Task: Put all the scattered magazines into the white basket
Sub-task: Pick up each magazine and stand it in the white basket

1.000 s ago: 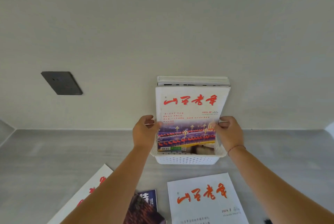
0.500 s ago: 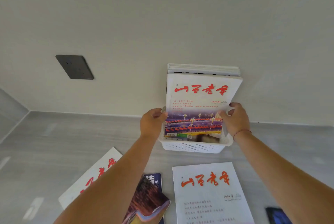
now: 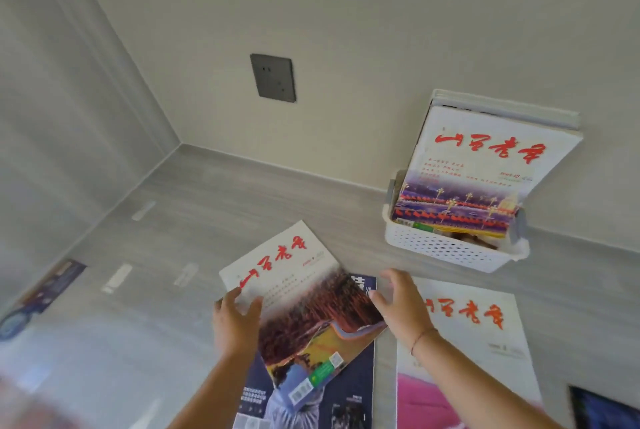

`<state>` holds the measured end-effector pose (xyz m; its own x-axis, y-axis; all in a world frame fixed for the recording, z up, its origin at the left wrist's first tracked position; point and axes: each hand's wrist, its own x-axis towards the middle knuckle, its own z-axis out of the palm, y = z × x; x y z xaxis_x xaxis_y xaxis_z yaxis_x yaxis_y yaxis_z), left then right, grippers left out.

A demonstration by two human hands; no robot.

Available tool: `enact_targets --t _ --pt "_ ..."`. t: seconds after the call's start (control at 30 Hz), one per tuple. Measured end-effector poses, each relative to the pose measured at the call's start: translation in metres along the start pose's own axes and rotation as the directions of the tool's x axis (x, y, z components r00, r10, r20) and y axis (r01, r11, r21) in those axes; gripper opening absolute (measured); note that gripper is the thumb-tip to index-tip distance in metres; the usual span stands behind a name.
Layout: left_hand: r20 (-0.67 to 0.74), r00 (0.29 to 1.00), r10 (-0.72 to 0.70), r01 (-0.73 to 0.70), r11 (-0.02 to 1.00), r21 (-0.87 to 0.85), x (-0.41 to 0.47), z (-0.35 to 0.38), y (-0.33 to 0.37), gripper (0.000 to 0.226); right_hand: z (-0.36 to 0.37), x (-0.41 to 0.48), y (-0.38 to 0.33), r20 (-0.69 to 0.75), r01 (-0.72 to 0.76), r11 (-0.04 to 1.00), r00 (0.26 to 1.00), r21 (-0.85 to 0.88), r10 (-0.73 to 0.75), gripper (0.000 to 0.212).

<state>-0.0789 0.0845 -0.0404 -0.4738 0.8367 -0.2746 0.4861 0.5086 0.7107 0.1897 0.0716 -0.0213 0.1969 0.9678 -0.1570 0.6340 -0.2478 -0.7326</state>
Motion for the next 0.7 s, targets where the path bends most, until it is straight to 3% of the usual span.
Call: enact_targets --t 0.1,0.3,0.47,0.53,0.7 --pt "0.014 0.993 -0.119 0.12 0.982 -0.149 -0.006 -0.011 -0.016 0.054 0.02 -0.002 -0.011 0.116 0.009 0.999 0.993 -0.04 -0.004 0.04" --pt "0.131 0.963 -0.234 0.267 0.875 -0.403 -0.012 -0.021 -0.021 0.054 0.04 -0.008 -0.026 0.141 0.008 0.986 0.99 -0.167 0.016 0.046" --pt "0.252 0.912 -0.324 0.41 0.703 -0.581 -0.008 -0.026 -0.025 0.049 0.049 -0.02 -0.023 0.156 -0.009 0.994 0.987 -0.11 0.026 0.048" --pt "0.331 0.898 -0.29 0.434 0.703 -0.563 -0.011 -0.024 -0.025 0.037 0.051 -0.025 -0.022 0.16 -0.027 0.997 0.986 -0.073 0.039 0.049" --pt "0.353 0.927 -0.126 0.323 0.747 -0.582 -0.02 -0.022 -0.02 0.022 0.049 -0.025 -0.022 0.217 -0.139 0.988 0.969 0.073 0.12 0.057"
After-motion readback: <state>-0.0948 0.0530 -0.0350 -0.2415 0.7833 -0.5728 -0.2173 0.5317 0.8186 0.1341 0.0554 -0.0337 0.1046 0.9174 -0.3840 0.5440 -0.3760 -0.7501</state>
